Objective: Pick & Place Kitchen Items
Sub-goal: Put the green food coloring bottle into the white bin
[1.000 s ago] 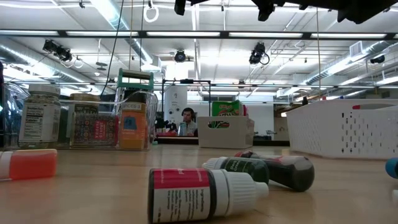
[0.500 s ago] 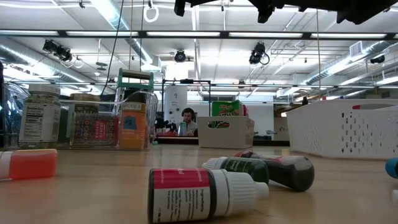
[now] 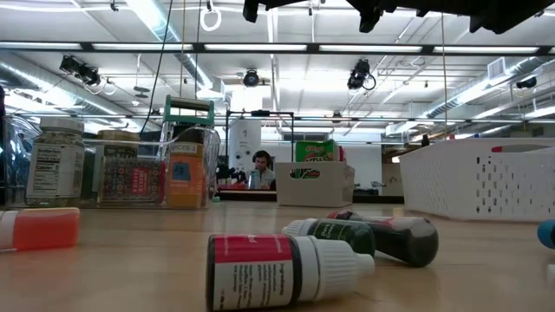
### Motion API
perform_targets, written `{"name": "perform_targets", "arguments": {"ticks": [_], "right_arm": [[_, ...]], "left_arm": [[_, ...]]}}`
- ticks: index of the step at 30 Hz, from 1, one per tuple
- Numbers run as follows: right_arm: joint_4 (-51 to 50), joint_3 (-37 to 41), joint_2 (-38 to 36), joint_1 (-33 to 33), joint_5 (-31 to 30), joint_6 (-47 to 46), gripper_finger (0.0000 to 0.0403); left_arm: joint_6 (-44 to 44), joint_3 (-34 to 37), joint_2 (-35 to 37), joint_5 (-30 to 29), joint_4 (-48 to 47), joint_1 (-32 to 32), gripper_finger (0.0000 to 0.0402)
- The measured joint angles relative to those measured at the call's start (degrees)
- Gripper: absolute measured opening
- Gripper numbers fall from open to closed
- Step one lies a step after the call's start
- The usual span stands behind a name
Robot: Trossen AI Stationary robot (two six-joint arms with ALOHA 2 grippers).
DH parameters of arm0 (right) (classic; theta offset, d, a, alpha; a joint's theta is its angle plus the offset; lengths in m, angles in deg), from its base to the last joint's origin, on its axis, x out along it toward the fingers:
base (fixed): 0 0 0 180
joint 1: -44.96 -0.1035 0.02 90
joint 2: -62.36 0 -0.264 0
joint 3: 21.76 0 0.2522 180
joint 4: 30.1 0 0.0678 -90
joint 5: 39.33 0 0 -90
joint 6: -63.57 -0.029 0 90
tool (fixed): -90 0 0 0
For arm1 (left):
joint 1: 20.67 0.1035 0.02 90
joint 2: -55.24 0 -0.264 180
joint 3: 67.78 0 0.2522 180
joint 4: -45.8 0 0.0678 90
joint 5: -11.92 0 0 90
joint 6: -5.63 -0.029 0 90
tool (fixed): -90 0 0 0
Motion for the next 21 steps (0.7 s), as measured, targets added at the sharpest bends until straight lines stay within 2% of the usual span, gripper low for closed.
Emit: {"name": "perform_targets", "arguments": {"ticks": [5, 11, 16, 21], "right_arm": [[-0.24, 0.0, 0.0, 0.0, -0.05, -0.01, 0.0091], [-1.93, -0.01, -0.38, 0.0, -0.24, 0.0, 0.0091], [-10.21, 0.0, -4.79, -0.02, -3.07, -0.02, 0.0091], [-27.29, 0.0, -12.53, 0.0, -9.66, -3.15, 0.0091]], "left_arm": [[-2.52, 0.0, 0.0, 0.02, 0.08, 0.0, 0.0113], [-2.73, 0.0, 0.0, -0.4, -0.09, 0.0, 0.0149], [-2.73, 0.0, 0.0, -8.09, -1.97, -0.79, 0.018], [-2.14, 0.0, 0.31, -17.28, -7.33, -2.51, 0.0197]]}}
